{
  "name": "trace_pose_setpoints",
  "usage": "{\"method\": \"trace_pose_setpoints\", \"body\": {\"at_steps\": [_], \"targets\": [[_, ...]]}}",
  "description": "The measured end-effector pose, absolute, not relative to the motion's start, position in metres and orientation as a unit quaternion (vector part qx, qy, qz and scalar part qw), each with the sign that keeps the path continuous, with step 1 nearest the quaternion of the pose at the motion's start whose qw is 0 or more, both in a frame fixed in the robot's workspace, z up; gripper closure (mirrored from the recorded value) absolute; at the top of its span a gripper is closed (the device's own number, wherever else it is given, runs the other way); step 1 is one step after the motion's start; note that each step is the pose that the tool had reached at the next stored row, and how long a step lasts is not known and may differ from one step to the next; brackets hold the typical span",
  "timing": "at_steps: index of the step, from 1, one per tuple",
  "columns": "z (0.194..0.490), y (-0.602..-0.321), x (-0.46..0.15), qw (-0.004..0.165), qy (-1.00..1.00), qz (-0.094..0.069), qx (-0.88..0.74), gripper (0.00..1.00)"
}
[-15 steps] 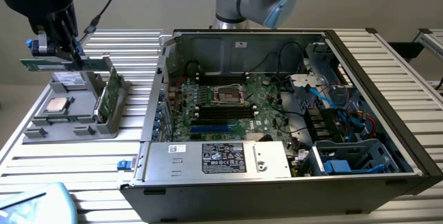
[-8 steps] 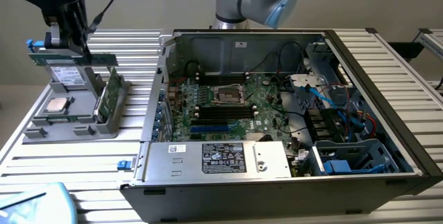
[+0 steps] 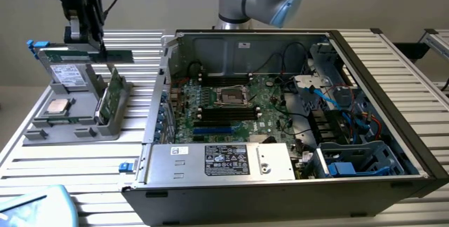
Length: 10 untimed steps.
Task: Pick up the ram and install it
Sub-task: 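Pick up the ram and move it above insertion slot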
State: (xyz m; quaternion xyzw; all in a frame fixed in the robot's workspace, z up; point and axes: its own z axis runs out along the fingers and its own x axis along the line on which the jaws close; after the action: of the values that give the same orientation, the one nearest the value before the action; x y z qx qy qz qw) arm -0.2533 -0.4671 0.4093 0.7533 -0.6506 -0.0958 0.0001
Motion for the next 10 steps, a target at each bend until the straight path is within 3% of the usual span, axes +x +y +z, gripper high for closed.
{"method": "trace_pose_setpoints", "body": {"at_steps": [10], "targets": [[0.409,-0.467,-0.22,-0.001,-0.651,-0.094,0.754,0.85]]}}
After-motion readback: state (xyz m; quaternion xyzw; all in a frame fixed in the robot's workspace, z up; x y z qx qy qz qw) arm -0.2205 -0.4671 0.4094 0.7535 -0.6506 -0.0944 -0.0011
